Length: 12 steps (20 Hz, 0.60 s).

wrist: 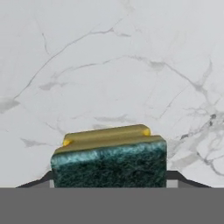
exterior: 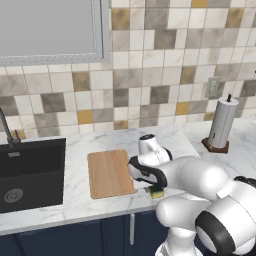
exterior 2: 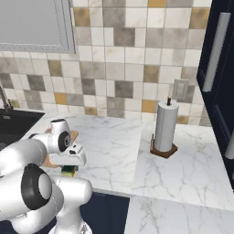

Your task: Pick up the sponge from the counter and clean the cutting board by briefly scrubbing or pressing down on the cutting board. Once finished, release the sponge.

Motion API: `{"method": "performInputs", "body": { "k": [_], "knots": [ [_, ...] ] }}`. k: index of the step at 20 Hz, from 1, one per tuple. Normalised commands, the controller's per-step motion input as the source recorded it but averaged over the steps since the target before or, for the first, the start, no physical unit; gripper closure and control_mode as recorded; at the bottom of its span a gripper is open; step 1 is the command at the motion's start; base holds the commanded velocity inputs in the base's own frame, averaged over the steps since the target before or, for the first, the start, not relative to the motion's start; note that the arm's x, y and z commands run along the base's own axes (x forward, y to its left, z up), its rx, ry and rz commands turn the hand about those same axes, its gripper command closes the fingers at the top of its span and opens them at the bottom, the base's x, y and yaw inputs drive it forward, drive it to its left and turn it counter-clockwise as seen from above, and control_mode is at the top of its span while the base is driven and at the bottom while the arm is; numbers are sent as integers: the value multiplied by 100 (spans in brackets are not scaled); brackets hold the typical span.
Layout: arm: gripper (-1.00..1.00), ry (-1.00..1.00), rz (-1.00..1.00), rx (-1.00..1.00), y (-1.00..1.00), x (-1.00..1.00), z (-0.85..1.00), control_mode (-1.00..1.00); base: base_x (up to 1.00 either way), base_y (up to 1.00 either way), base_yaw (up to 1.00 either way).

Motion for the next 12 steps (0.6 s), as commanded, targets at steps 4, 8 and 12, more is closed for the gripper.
{"method": "performInputs", "body": {
  "k": [4,8,12],
  "knots": [
    [100,0,0,0,-6,-4,5,-100,0,0,0],
    [100,0,1,0,-6,-2,42,-100,0,0,0],
    [100,0,14,0,0,29,49,-100,0,0,0]
  ]
}}
